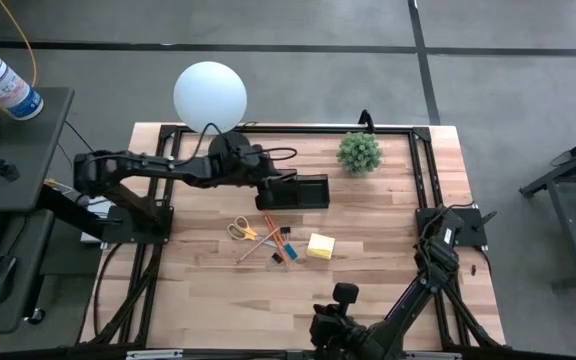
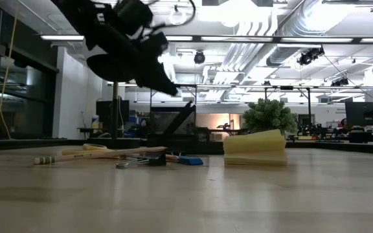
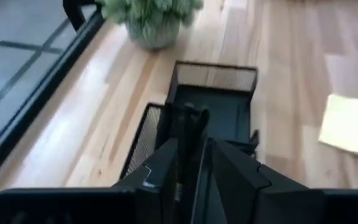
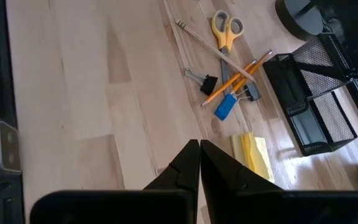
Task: Pick and place office supplies into organizer
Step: Put the pink pencil into the black organizer
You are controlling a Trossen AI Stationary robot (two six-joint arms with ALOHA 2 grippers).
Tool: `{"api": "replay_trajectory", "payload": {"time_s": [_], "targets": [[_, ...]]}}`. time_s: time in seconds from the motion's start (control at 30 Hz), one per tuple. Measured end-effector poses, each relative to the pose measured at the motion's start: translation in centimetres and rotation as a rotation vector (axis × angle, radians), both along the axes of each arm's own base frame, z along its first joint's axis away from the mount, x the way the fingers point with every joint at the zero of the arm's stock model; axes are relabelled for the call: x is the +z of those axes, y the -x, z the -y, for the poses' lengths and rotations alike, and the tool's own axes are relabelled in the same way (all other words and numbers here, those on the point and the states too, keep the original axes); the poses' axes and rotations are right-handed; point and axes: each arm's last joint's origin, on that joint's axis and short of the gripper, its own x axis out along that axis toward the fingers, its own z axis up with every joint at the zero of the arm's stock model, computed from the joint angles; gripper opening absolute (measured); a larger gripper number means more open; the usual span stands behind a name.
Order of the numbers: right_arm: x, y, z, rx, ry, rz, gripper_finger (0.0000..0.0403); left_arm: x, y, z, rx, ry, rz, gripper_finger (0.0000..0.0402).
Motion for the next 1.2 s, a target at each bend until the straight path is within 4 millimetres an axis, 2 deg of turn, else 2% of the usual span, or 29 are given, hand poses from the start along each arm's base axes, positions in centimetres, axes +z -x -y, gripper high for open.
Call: {"api": "replay_trajectory", "payload": {"time_s": [0.2,0.33,0.6,0.7,0.87,1.07,1.2], "targets": [[0.0,-0.5,0.6,-0.004,0.012,-0.011,0.0011,2.9,1.7,1.6,-0.035,-0.012,0.038,0.0070],[0.0,-1.0,1.1,-0.003,0.030,-0.029,0.0011,4.3,3.0,3.7,-0.069,-0.004,0.012,0.0060],[0.0,-2.3,2.8,-0.001,0.087,-0.069,0.0011,5.8,4.9,10.2,-0.136,-0.008,-0.043,0.0033],[0.0,-2.9,3.5,0.002,0.112,-0.082,0.0011,5.1,5.5,12.5,-0.140,-0.020,-0.064,0.0016],[0.0,-3.8,4.8,0.004,0.139,-0.114,0.0011,2.2,6.9,15.4,-0.134,-0.027,-0.092,0.0005],[-0.4,-5.0,6.7,-0.003,0.214,-0.151,0.0011,0.1,8.0,16.7,-0.103,-0.034,-0.110,0.0013],[-3.1,-5.4,9.7,-0.066,0.276,-0.262,0.0011,-0.1,8.1,16.7,-0.082,-0.052,-0.109,0.0003]]}}
